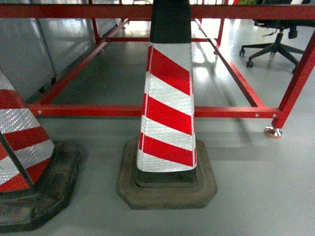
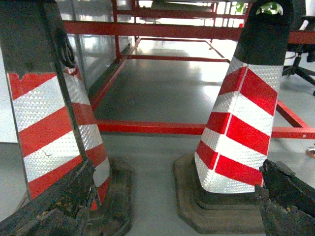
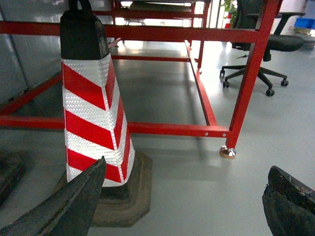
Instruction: Sort blue parts and orange caps into right shelf containers
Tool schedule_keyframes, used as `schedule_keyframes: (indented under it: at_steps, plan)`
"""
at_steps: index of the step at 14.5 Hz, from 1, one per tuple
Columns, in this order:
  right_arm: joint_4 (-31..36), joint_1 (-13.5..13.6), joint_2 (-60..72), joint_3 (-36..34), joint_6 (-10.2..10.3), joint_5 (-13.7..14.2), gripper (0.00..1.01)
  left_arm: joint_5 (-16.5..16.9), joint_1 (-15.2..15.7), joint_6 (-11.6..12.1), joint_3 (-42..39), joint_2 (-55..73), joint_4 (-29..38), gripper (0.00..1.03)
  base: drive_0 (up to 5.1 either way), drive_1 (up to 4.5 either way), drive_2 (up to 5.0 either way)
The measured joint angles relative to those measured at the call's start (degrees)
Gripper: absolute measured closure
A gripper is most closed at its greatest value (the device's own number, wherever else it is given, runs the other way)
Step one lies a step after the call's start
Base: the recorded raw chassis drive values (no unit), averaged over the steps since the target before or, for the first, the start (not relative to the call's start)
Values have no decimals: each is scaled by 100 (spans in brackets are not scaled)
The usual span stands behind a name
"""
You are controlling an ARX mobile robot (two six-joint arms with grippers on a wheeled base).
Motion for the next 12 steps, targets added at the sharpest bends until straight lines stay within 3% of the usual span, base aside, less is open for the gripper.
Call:
schedule_keyframes:
  at_steps: [12]
  plan:
    - [-4,0,0,0,44,0,3,-7,0,59,0,0,0,5,0,0,0]
